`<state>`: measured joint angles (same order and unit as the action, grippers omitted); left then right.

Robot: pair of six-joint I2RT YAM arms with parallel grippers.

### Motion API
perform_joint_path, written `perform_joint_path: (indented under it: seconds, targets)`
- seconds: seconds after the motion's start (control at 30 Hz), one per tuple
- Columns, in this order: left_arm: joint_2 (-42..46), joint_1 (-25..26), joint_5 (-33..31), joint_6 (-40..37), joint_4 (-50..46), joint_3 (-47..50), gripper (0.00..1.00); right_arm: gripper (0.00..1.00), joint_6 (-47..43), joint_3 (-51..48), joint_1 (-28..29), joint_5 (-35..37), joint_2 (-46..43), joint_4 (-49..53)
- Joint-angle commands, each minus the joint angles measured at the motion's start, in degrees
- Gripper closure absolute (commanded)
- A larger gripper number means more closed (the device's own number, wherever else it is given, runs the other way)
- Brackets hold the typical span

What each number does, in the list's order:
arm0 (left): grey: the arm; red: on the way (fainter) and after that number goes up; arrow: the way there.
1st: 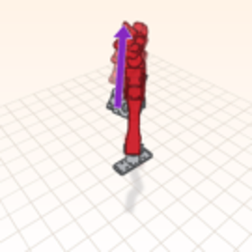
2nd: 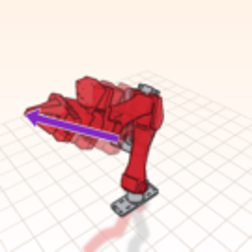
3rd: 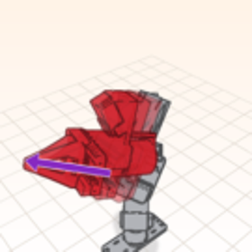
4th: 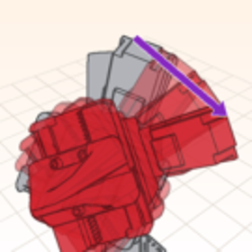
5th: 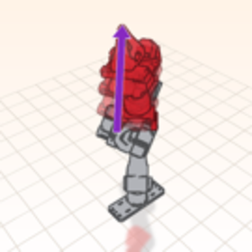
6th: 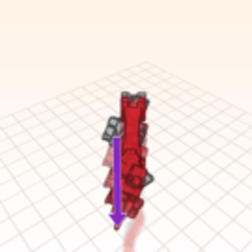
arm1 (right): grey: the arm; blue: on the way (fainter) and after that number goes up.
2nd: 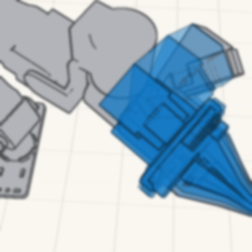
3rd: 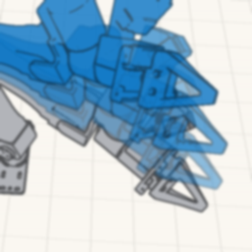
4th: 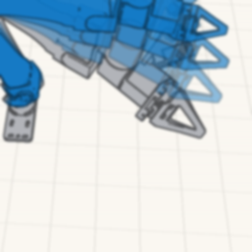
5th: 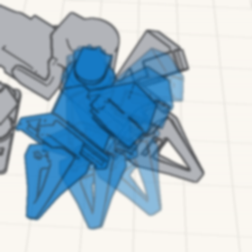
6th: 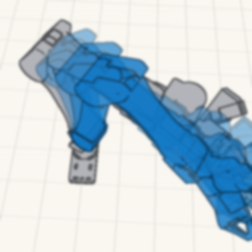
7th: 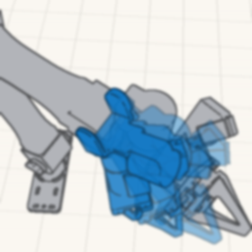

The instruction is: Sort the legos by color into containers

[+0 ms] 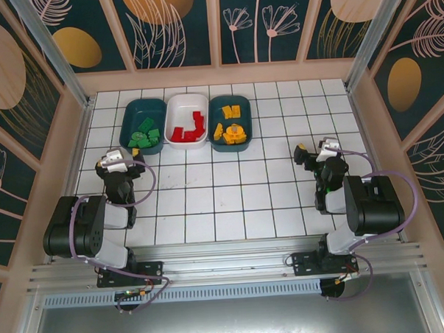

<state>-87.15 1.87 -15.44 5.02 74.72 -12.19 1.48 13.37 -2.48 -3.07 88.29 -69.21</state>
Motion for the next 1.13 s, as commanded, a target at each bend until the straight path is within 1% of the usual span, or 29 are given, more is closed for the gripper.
perform_joint_path:
  seconds: [0.0,0.8,0.83,0.87,0.93,0.97,1.03,1.1]
  targets:
    - [0.1,-0.4,0.3,0.7,0.1,-0.4,0.01,0.01,-0.6,0.3,0.2,0.4,-0.2,-1.5]
    - [0.1,-0.3,0.4,0.7,0.0,-0.4,0.02,0.01,-0.8,0.4,0.3,0.4,-0.1,-1.5]
    - [0.0,-0.3,2.8,-0.4,0.2,-0.3,0.01,0.01,-0.8,0.3,0.3,0.4,-0.1,-1.5]
    - [0.2,-0.4,8.2,-2.5,-0.4,-0.7,0.01,0.01,-0.7,0.4,0.2,0.4,-0.1,-1.6]
    - [0.2,-0.3,9.2,-2.7,1.1,0.3,0.01,0.01,-0.7,0.4,0.2,0.4,-0.1,-1.6]
    - [0.2,-0.3,9.1,-2.7,-0.2,-0.5,0.01,0.01,-0.7,0.4,0.3,0.4,-0.2,-1.5]
    - [0.0,-0.3,6.5,-1.4,-1.6,-1.3,0.01,0.01,-0.8,0.3,0.3,0.4,-0.2,-1.6]
    - [0.1,-0.4,6.4,-1.3,-1.3,-1.1,0.01,0.01,-0.8,0.4,0.3,0.4,-0.2,-1.5]
